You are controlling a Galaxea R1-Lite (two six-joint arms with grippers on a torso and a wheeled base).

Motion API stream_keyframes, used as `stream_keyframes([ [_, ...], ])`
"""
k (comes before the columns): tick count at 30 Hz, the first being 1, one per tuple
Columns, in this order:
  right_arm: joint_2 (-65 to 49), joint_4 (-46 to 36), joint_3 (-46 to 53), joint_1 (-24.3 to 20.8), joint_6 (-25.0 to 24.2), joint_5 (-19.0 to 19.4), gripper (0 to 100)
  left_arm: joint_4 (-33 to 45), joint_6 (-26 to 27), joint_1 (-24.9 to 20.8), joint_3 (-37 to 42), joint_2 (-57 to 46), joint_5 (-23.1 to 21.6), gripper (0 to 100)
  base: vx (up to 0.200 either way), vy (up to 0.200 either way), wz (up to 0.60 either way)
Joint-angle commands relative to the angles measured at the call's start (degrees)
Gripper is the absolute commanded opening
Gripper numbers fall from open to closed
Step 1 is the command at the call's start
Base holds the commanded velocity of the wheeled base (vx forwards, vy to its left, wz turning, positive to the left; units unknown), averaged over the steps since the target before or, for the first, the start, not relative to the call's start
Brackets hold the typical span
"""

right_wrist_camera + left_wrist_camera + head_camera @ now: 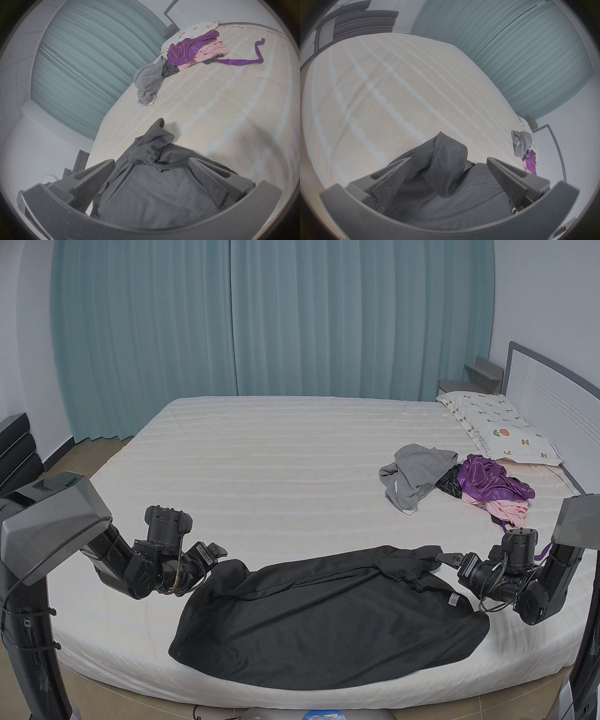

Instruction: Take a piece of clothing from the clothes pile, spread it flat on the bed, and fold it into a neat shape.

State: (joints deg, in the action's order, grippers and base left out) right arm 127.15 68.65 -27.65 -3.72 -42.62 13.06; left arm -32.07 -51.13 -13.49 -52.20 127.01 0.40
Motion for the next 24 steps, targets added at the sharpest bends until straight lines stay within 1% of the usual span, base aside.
stream_keyframes([
  [1, 1.00, 0.09, -0.04, -0.15, -0.01, -0.05, 100, 0.17, 1.38, -0.92, -6.42, 7.99, 0.21, 100, 0.000, 0.000, 0.00],
  [5, 1.17, 0.09, -0.04, -0.50, -0.01, -0.05, 100, 0.17, 3.84, -0.92, -9.50, 9.92, 0.30, 100, 0.000, 0.000, 0.00],
  [9, 1.52, 0.09, -0.56, -0.68, 0.08, -0.22, 100, 0.26, 4.63, -0.83, -12.22, 11.06, 0.39, 100, 0.000, 0.000, 0.00],
  [11, 2.14, -0.09, -0.92, -0.94, 0.17, -0.40, 100, 0.26, 7.18, -0.57, -13.81, 12.64, 0.39, 100, 0.000, 0.000, 0.00],
  [14, 2.58, -0.71, -1.44, -2.08, 0.52, -0.58, 100, 0.26, 10.70, -0.13, -15.74, 14.84, 1.97, 100, 0.000, 0.000, 0.00],
  [17, 3.11, -1.50, -3.03, -2.52, 0.69, -0.93, 100, 0.34, 11.58, -0.13, -16.88, 16.60, 2.59, 100, 0.000, 0.000, 0.00],
  [18, 3.19, -2.11, -3.90, -2.61, 0.78, -0.93, 100, 0.34, 11.75, -0.13, -17.23, 17.04, 2.59, 0, 0.000, 0.000, 0.00],
  [24, 3.81, -12.31, -14.72, -3.14, 0.96, -1.10, 100, 0.17, 12.02, -0.13, -19.25, 18.01, 3.29, 0, 0.000, 0.000, 0.00],
])
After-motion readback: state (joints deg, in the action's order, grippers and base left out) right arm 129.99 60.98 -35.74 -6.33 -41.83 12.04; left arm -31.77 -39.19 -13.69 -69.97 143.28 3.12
